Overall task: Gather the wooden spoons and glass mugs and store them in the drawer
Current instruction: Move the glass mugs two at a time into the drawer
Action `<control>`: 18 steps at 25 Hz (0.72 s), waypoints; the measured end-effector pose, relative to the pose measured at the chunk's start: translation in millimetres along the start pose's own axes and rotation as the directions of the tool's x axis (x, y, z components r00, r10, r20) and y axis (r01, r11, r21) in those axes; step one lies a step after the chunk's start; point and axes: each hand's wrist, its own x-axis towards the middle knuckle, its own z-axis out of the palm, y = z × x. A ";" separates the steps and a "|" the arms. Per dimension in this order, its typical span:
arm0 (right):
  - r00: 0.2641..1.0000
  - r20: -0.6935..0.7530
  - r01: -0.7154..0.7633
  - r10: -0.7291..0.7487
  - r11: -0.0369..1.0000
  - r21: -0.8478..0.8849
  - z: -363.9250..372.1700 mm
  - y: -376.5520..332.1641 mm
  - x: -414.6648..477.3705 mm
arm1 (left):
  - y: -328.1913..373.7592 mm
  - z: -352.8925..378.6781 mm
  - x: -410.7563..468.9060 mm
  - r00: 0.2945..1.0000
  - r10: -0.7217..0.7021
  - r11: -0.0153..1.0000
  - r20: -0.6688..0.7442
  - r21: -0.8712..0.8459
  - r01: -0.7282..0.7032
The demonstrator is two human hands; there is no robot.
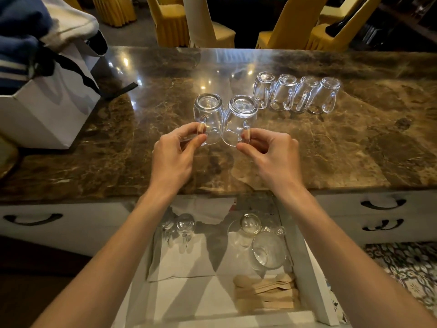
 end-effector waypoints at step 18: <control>0.993 0.096 -0.075 0.067 0.993 0.086 4.9 -6.8 -143.0 | -21.5 -40.6 -134.8 0.982 -0.107 0.983 0.155 -0.132 0.128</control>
